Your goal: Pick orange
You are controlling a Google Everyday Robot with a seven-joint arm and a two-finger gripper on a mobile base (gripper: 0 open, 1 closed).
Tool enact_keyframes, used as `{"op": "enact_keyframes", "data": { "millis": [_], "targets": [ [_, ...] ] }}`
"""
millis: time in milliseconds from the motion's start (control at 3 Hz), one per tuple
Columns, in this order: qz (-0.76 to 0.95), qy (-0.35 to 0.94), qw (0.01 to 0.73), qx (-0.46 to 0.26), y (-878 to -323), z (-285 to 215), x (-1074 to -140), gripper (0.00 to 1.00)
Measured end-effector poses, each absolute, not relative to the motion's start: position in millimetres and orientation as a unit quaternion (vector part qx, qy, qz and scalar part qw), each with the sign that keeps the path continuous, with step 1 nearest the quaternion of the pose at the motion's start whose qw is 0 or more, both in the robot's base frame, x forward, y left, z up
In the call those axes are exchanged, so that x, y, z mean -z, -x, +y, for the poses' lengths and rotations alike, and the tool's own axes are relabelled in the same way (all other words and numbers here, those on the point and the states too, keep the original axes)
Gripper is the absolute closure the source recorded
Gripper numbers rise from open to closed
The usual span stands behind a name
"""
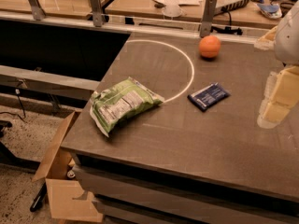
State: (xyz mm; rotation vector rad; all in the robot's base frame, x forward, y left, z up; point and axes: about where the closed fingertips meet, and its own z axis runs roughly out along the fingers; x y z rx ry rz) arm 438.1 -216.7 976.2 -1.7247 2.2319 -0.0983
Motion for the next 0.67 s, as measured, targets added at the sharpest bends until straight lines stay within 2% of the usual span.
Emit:
{"op": "enact_keyframes", "data": {
  "millis": [333,667],
  "targets": [
    [0.781,0.603,0.159,0.034,-438.1,-216.6,-976.2,0.0],
    [0.79,0.581,0.193,0.029,-447.1,-226.2,-979.3,0.0]
  ]
}}
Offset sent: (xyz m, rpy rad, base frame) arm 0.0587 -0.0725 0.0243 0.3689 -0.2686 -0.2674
